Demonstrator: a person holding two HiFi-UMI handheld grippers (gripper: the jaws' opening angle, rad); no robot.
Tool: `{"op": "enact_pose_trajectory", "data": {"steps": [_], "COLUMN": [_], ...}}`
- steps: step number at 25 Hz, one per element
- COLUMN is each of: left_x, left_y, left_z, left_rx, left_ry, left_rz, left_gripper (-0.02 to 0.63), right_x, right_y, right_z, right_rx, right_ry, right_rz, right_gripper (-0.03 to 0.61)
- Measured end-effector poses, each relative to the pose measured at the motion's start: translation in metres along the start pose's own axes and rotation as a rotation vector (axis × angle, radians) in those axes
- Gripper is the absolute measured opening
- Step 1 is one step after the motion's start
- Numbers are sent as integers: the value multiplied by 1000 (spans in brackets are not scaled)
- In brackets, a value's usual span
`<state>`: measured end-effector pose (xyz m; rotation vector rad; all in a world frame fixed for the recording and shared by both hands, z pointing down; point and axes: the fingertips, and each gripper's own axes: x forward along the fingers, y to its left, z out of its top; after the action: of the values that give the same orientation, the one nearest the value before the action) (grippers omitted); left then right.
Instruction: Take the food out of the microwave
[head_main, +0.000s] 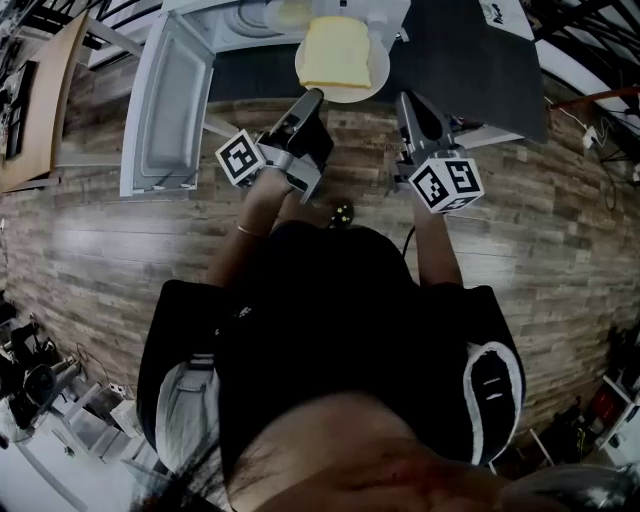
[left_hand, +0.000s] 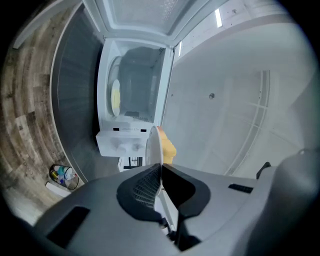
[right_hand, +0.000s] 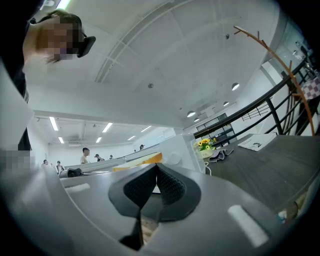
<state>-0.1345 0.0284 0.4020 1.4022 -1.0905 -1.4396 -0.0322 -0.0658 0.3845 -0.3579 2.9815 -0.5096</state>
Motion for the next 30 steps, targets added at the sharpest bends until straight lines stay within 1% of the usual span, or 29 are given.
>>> {"op": "enact_pose_trajectory", "data": {"steps": [6,11,30], "left_x": [14,25,67], "left_y": [2,4,14], "left_z": [-24,-38,-77], "left_rx": [-25,-49,-114], "left_ry": [79,128,278], "left_rz": [-1,-8,0], "left_gripper": [15,15,15], "right_x": [-7,-17,-55], "right_y": [-13,-22,-59], "right_z": [6,9,25], "right_rx": [11,14,20], "right_ry": [-15,-26,-71], "right_rz": [-31,-67,-212], "right_gripper": [-3,-3,-3]}}
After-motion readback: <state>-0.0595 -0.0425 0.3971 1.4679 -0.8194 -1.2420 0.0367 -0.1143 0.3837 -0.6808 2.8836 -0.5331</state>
